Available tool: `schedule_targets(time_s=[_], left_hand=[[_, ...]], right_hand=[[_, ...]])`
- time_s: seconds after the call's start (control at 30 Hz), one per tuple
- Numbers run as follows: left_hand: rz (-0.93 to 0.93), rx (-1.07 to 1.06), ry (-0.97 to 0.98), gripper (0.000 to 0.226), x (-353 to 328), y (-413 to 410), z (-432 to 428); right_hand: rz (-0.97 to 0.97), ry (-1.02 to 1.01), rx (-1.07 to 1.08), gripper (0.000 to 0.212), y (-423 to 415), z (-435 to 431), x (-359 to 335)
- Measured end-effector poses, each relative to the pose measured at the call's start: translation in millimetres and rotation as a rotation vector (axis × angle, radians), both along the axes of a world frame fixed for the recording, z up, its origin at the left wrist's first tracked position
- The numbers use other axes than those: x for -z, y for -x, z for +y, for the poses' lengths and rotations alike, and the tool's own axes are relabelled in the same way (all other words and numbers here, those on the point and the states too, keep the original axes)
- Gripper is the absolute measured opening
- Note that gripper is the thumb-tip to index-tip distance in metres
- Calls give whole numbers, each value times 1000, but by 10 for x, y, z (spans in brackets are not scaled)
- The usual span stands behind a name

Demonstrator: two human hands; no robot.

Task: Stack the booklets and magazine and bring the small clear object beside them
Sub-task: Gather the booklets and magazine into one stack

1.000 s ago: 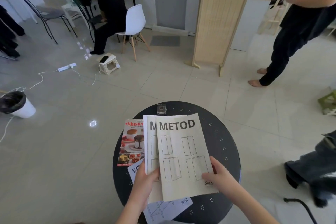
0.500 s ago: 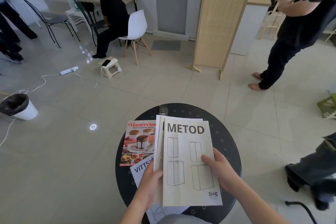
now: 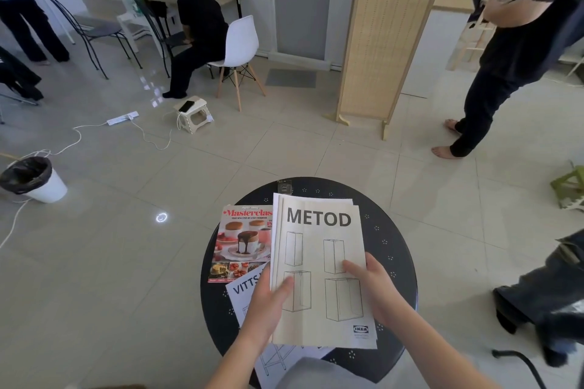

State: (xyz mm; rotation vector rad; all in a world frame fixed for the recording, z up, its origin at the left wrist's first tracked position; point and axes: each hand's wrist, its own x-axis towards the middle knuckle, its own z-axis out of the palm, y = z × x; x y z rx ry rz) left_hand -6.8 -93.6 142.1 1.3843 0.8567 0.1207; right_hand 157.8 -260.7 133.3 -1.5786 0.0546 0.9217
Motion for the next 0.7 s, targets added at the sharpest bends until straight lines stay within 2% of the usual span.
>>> schedule_targets(time_s=[0.1,0.33,0.7], left_hand=[[0,-8,21,40,22,-1,12],[-3,23,8,40,71,12,-16],[-8,24,34,36,174,17,63]], right_hand=[[-6,14,-31,27,35,14,6],[-149,127,-55,28,141,49,-79],[-168,146,-5,27,160,64,-126]])
